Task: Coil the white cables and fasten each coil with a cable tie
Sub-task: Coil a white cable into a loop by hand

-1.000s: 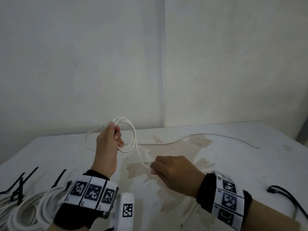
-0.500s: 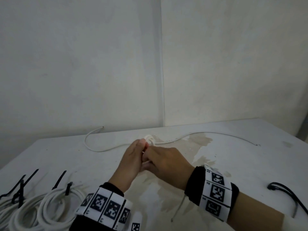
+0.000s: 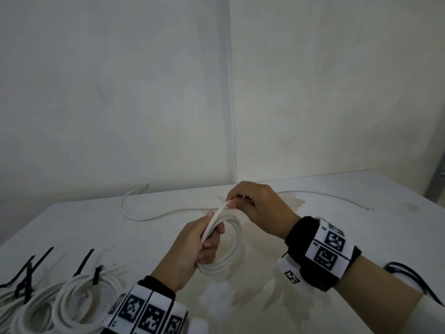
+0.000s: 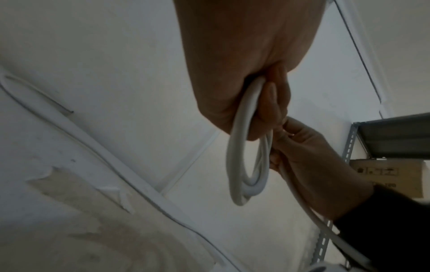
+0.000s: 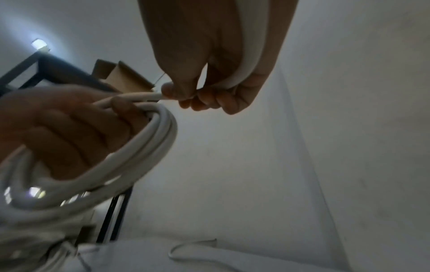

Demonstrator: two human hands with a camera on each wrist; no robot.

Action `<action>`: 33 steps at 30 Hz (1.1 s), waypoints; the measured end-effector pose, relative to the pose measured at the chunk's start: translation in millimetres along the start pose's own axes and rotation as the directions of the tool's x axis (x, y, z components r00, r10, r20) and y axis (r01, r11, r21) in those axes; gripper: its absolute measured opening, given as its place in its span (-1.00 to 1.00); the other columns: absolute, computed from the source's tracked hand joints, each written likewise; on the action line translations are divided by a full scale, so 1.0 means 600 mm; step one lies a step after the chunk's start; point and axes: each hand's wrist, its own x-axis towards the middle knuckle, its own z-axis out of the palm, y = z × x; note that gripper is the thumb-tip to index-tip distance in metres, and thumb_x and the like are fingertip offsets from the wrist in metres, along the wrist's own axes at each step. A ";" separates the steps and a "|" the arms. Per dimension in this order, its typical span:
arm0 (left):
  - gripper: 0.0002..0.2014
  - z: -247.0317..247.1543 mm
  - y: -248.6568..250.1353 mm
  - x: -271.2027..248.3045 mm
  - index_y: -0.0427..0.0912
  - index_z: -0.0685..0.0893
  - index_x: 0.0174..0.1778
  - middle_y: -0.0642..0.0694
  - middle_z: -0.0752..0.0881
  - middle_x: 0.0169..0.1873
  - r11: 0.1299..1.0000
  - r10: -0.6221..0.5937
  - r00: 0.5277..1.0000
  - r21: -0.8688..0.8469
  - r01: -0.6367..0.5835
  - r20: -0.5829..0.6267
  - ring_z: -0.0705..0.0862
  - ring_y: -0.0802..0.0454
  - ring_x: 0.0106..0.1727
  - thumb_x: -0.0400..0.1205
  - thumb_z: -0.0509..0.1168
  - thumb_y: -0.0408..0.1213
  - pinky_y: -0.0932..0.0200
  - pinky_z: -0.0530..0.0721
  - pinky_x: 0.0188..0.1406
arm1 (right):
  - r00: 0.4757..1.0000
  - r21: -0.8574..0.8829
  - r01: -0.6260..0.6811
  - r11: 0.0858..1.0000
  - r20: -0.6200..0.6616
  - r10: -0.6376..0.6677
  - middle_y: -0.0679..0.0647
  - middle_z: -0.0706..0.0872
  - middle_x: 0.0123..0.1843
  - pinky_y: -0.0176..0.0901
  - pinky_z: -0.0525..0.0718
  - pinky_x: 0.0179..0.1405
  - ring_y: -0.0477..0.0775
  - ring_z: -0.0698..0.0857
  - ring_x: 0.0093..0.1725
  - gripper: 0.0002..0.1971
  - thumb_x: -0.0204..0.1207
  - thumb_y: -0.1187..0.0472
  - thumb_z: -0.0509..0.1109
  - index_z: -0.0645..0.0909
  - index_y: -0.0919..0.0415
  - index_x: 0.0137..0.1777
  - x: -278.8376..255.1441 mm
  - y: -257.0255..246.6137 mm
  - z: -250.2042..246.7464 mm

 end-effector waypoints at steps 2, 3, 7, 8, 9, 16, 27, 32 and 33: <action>-0.55 0.000 0.004 0.000 -0.29 0.52 -0.34 0.02 0.28 -0.71 0.999 0.014 1.000 -0.038 -0.014 -0.002 0.14 0.21 -0.77 0.73 -0.06 -0.10 0.38 0.16 -0.77 | 0.999 0.018 -0.021 1.000 -0.038 0.021 0.19 0.75 -0.20 -0.47 0.48 -0.20 -0.04 0.59 -0.21 -0.78 0.48 0.21 0.32 0.71 0.38 -0.12 -0.002 0.006 -0.003; -0.54 0.001 0.008 -0.002 -0.28 0.53 -0.35 0.02 0.28 -0.72 0.999 0.011 1.000 -0.047 -0.011 -0.003 0.14 0.21 -0.77 0.72 -0.05 -0.08 0.38 0.16 -0.77 | 0.998 0.017 -0.024 1.000 -0.052 0.025 0.18 0.75 -0.20 -0.51 0.47 -0.19 -0.08 0.59 -0.21 -0.78 0.48 0.22 0.32 0.71 0.39 -0.11 -0.004 0.007 -0.005; -0.61 0.008 0.016 -0.009 -0.27 0.50 -0.36 0.03 0.24 -0.71 0.999 0.032 0.999 -0.031 -0.032 -0.008 0.13 0.21 -0.76 0.69 0.03 -0.11 0.37 0.13 -0.76 | 0.997 0.034 -0.051 0.998 -0.060 0.053 0.04 0.71 -0.25 -0.56 0.47 -0.20 -0.23 0.57 -0.25 -0.74 0.52 0.19 0.27 0.70 0.38 -0.09 -0.015 0.006 0.001; -0.63 0.011 0.018 -0.009 -0.27 0.49 -0.36 0.04 0.23 -0.71 0.998 0.045 0.999 -0.044 -0.045 -0.007 0.12 0.22 -0.77 0.68 0.05 -0.13 0.37 0.12 -0.76 | 0.995 0.064 -0.081 0.995 -0.054 0.085 -0.05 0.68 -0.28 -0.55 0.47 -0.21 -0.26 0.57 -0.28 -0.75 0.54 0.18 0.25 0.68 0.35 -0.10 -0.018 0.002 0.005; -0.63 0.014 0.021 -0.009 -0.27 0.47 -0.38 0.04 0.22 -0.71 0.996 0.055 0.998 -0.069 -0.055 -0.008 0.12 0.22 -0.77 0.68 0.05 -0.14 0.37 0.11 -0.76 | 0.990 0.123 -0.128 0.984 -0.041 0.134 -0.15 0.64 -0.31 -0.53 0.46 -0.23 -0.28 0.56 -0.31 -0.77 0.58 0.18 0.23 0.66 0.30 -0.13 -0.022 -0.004 0.007; -0.60 0.025 0.024 -0.007 -0.23 0.44 -0.43 0.06 0.21 -0.73 0.982 0.129 0.988 -0.127 -0.139 -0.088 0.11 0.21 -0.76 0.70 0.01 -0.14 0.36 0.17 -0.75 | 0.944 0.422 -0.331 0.844 0.136 0.302 -0.01 0.64 -0.36 -0.49 0.36 -0.51 -0.22 0.42 -0.56 -0.69 0.70 0.10 0.05 0.54 0.17 -0.18 -0.036 -0.042 0.011; -0.60 0.013 0.002 0.002 -0.22 0.47 -0.35 -0.07 0.42 -0.53 0.873 0.361 0.921 0.399 -0.280 -0.143 0.51 0.19 -0.56 0.73 -0.06 -0.13 0.40 0.47 -0.49 | 0.929 0.233 -0.365 0.902 0.162 0.334 -0.11 0.54 -0.51 -0.45 0.39 -0.47 -0.25 0.44 -0.58 -0.74 0.68 0.12 0.11 0.46 0.01 -0.27 -0.028 -0.043 -0.002; -0.56 -0.007 0.012 -0.002 -0.24 0.62 -0.25 -0.06 0.60 -0.46 0.912 0.193 0.980 0.375 -0.164 -0.041 0.60 0.11 -0.37 0.74 -0.09 -0.18 0.33 0.61 -0.23 | 0.920 0.108 -0.348 0.931 0.232 0.317 -0.12 0.53 -0.49 -0.38 0.42 -0.43 -0.23 0.45 -0.54 -0.74 0.67 0.07 0.11 0.44 0.01 -0.27 -0.031 -0.044 -0.011; -0.55 -0.007 0.020 -0.003 -0.25 0.65 -0.23 -0.08 0.63 -0.47 0.935 0.146 0.989 0.329 -0.131 -0.021 0.63 0.07 -0.36 0.74 -0.10 -0.20 0.28 0.64 -0.19 | 0.916 0.082 -0.341 0.937 0.256 0.310 -0.12 0.52 -0.48 -0.38 0.41 -0.43 -0.23 0.46 -0.54 -0.74 0.67 0.06 0.12 0.44 -0.01 -0.28 -0.032 -0.045 -0.010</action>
